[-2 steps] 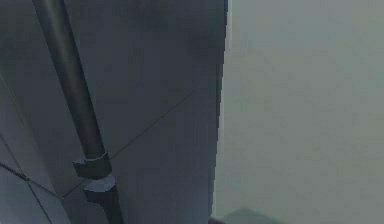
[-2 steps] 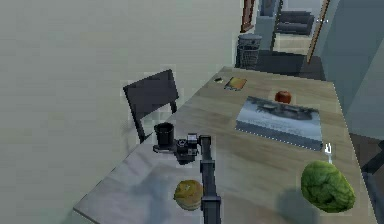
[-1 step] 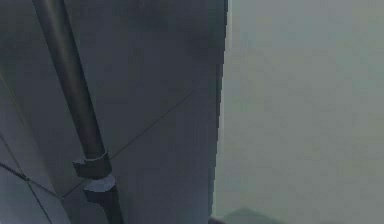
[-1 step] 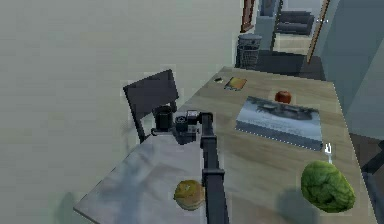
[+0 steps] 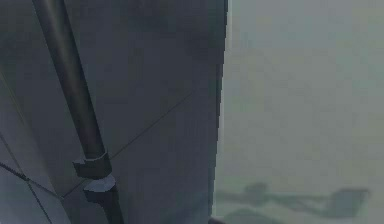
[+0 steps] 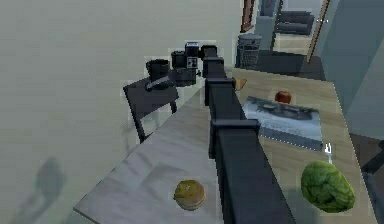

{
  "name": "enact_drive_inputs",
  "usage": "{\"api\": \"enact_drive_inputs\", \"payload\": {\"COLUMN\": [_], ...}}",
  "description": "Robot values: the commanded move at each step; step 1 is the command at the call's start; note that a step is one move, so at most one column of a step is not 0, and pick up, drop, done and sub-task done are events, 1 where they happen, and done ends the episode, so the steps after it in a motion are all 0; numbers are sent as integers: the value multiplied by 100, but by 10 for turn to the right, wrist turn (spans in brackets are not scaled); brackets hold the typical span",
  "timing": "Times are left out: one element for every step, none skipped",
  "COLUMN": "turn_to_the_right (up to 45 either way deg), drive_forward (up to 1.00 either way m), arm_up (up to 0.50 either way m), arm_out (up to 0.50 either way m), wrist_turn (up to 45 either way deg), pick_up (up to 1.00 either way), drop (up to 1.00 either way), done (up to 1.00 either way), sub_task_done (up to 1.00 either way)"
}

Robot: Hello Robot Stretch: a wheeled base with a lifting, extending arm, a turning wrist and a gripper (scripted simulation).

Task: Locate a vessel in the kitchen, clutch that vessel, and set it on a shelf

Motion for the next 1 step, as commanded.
{"api": "enact_drive_inputs", "payload": {"turn_to_the_right": [0], "drive_forward": [0], "arm_up": [0], "arm_out": [0], "wrist_turn": [-450], "pick_up": [0], "drop": [0], "done": [0], "sub_task_done": [0]}}
